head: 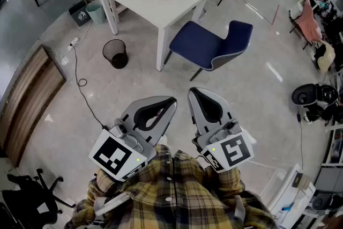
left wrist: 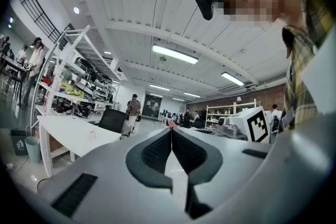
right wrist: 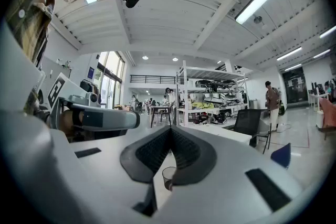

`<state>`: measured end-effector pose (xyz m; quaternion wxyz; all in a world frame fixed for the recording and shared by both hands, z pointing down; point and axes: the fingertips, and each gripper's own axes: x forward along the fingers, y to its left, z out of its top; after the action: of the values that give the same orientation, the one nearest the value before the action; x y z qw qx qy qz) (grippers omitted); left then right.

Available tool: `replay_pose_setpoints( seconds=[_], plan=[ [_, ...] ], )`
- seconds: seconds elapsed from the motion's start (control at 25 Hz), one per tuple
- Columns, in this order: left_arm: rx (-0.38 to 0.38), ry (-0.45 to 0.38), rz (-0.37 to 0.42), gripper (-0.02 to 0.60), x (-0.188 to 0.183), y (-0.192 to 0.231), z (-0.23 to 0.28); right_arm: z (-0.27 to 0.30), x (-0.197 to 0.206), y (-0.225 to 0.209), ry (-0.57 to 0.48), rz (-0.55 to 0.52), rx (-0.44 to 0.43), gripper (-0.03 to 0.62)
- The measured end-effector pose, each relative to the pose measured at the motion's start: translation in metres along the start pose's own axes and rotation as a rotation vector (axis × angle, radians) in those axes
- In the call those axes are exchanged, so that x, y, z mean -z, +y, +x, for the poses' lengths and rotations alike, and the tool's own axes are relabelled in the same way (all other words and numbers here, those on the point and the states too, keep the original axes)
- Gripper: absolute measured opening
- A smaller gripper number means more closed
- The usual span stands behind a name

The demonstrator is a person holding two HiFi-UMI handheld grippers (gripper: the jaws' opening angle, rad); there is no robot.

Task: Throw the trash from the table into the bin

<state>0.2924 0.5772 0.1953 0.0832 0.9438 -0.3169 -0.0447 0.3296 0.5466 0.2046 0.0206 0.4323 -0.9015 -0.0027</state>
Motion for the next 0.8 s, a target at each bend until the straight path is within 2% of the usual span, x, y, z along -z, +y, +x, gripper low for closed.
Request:
replay_pose_setpoints(
  seconds=[0.48, 0.8],
  plan=[
    [-0.027, 0.037, -0.025, 0.011, 0.011, 0.012, 0.013, 0.005, 0.012, -0.019, 0.021, 0.038, -0.005, -0.002],
    [-0.013, 0.042, -0.037, 0.011, 0.007, 0.058, 0.023, 0.052, 0.02, -0.031, 0.05, 0.039, 0.004, -0.002]
  ],
)
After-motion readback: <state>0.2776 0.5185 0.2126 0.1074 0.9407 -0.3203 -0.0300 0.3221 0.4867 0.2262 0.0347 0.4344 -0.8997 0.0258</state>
